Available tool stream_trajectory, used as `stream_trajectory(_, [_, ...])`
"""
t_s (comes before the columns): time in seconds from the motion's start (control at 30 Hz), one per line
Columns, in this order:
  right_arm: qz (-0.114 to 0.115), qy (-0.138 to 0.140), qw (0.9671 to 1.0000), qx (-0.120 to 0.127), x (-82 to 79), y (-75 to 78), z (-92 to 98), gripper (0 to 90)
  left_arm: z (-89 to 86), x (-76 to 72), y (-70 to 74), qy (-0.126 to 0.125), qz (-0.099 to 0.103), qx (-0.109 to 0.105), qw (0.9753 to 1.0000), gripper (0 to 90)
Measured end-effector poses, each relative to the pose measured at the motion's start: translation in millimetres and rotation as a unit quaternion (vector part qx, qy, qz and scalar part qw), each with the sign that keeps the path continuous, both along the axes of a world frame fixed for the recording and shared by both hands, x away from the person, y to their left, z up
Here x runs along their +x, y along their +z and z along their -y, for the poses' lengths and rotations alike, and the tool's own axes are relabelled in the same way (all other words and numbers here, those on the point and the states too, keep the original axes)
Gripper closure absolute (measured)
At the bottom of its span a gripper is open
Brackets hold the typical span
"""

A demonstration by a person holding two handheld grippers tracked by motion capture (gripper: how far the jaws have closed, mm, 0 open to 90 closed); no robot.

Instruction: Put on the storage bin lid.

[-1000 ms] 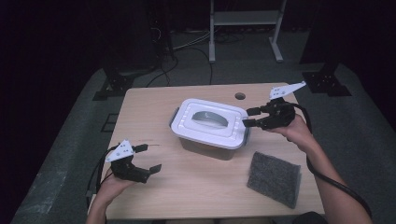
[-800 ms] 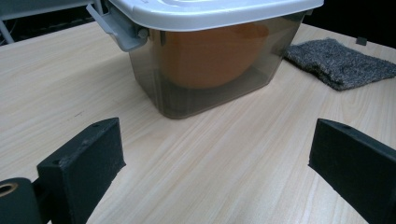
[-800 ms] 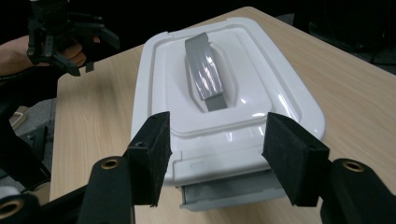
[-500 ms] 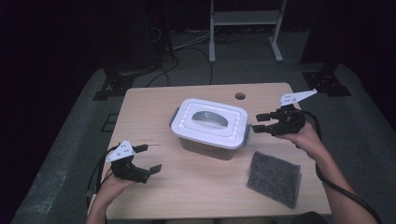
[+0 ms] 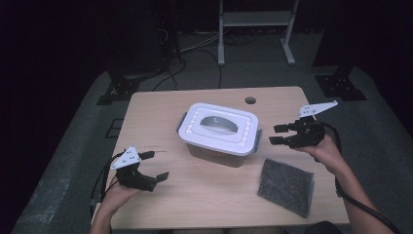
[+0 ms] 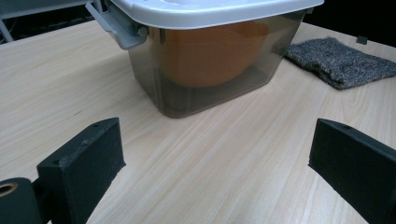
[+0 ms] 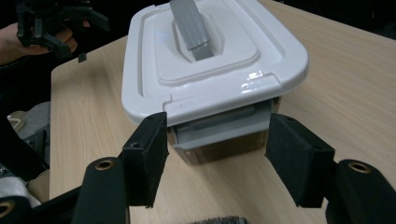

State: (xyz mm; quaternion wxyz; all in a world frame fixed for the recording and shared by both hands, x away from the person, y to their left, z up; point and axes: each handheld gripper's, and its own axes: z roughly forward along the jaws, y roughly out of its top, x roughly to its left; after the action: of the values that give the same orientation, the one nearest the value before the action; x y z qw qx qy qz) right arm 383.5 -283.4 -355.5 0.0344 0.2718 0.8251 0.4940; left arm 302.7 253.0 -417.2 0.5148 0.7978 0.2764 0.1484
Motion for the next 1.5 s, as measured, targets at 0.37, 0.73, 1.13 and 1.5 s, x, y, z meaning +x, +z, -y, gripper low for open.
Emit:
stream_trajectory(0.37, [-0.020, -0.016, 0.9996, 0.010, -7.2, -25.3, 14.9, 36.4, 0.3, -0.1, -0.9, 0.001, -0.002, 0.000, 1.0000, 2.4])
stream_trajectory(0.73, [-0.035, -0.026, 0.9989, 0.019, -13.1, -45.7, 23.7, 36.3, 0.3, -0.3, -1.2, 0.001, -0.002, 0.004, 1.0000, 2.4])
stream_trajectory(1.13, [-0.056, -0.033, 0.9977, 0.021, -26.3, -70.7, 33.3, 36.4, 1.4, -1.0, -0.6, 0.000, -0.001, 0.005, 1.0000, 2.4])
stream_trajectory(1.5, [-0.063, -0.035, 0.9970, 0.027, -36.7, -82.7, 37.6, 35.7, 1.6, -1.2, 0.2, 0.000, 0.001, 0.001, 1.0000, 2.4])
